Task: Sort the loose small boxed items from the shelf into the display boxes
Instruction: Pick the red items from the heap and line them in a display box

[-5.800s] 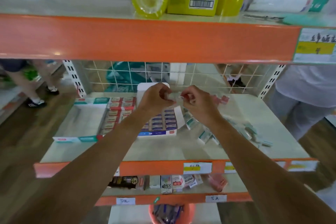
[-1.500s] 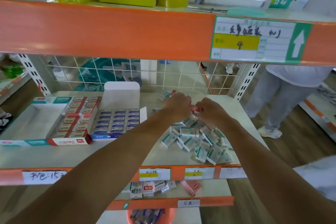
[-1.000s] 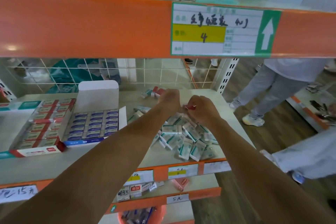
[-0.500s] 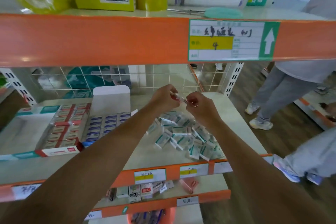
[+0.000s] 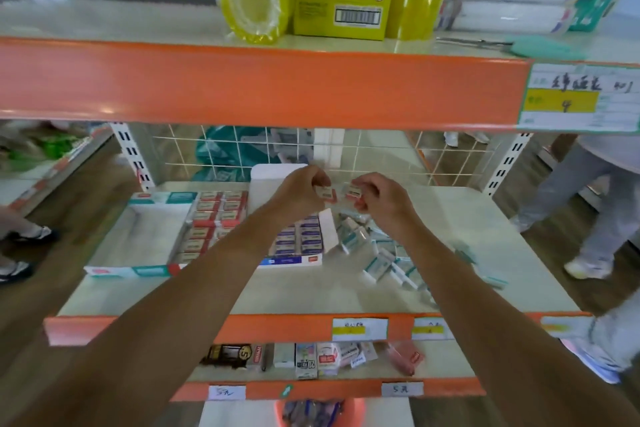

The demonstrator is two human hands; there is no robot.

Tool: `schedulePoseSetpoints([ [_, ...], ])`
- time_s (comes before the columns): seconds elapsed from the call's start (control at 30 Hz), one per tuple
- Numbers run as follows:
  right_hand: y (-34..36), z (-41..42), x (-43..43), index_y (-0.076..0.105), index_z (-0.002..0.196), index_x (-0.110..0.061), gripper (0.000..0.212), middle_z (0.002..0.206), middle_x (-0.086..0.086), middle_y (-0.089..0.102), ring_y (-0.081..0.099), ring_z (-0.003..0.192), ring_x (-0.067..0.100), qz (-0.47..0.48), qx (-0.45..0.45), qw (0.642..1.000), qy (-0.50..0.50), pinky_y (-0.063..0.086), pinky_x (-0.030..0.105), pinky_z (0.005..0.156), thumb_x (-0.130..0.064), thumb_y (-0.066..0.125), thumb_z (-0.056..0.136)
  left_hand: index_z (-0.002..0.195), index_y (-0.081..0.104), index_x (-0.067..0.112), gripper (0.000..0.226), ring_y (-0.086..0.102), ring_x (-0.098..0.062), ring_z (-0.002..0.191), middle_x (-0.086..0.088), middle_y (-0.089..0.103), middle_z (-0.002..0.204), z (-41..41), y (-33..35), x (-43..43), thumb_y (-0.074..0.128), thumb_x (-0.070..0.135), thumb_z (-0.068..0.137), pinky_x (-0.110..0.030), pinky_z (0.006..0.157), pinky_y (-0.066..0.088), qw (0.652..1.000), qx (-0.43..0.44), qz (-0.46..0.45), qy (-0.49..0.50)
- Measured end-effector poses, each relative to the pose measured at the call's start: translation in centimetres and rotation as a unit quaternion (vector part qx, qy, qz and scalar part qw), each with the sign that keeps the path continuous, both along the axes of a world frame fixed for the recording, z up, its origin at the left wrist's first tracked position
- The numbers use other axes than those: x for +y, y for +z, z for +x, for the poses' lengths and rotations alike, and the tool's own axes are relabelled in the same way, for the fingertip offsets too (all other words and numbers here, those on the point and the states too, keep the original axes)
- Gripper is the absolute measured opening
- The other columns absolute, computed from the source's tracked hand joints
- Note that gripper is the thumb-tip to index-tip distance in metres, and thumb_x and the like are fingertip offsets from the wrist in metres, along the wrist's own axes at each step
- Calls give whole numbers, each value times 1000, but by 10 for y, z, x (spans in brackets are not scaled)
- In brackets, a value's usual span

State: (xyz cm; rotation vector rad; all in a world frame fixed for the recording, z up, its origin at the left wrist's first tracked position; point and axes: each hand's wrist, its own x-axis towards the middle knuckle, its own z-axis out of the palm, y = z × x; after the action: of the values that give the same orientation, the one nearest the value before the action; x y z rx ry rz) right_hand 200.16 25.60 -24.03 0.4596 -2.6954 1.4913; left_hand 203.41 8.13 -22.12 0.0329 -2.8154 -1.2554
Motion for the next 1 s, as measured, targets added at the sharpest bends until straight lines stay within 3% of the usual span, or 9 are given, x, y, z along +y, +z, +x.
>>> schedulePoseSetpoints([
  [0.13,4,9,-35,65,116,-15,27,101,-2,66,64,92,17,44,-10,998,37,52,30,86,-13,66,88,103,61,12,36,57,-17,89,2,59,97,14,3,-33,75,0,73,-17,66,42,999,2,-24,21],
  [0.27,9,18,-64,65,113,-10,32,107,6,66,63,95,19,52,7,997,63,50,29,85,-6,71,82,94,58,20,32,59,-15,86,5,61,95,27,1,-63,80,11,72,-16,64,42,998,15,-32,46],
  [0.37,9,23,-83,64,111,-10,31,103,2,62,61,92,16,58,27,995,81,46,23,79,-5,71,81,103,57,19,36,59,-15,89,3,61,100,37,0,-82,76,6,75,-17,65,45,997,21,-33,62],
  [0.5,7,32,-110,60,114,-11,31,108,0,59,60,95,13,75,41,989,122,51,25,83,-16,71,85,118,59,14,43,58,-15,89,1,61,103,45,-6,-105,66,-2,79,-17,62,46,995,14,-54,83],
  [0.6,3,36,-126,60,118,-13,33,109,1,58,58,93,12,98,79,983,137,50,26,83,-21,68,87,107,66,15,28,59,-11,75,1,66,93,52,-6,-122,68,4,81,-18,61,46,995,6,-69,73],
  [0.73,4,44,-144,64,106,-11,22,101,2,62,56,88,12,115,108,976,149,45,23,75,-21,68,87,99,68,15,24,58,-12,78,6,60,85,62,-5,-144,67,4,78,-12,58,38,994,5,-98,56],
  [0.87,4,52,-161,62,99,-13,20,99,-1,65,55,88,13,143,118,971,153,44,19,69,-26,69,86,102,65,14,27,60,-18,89,0,64,97,71,-6,-163,75,12,77,-21,72,48,993,-10,-113,45],
  [1.0,6,58,-173,61,94,-17,18,96,-2,62,52,85,11,184,122,962,158,38,15,61,-26,72,84,100,66,12,32,62,-17,88,2,64,93,78,-6,-176,81,18,73,-21,71,50,992,-27,-116,35],
])
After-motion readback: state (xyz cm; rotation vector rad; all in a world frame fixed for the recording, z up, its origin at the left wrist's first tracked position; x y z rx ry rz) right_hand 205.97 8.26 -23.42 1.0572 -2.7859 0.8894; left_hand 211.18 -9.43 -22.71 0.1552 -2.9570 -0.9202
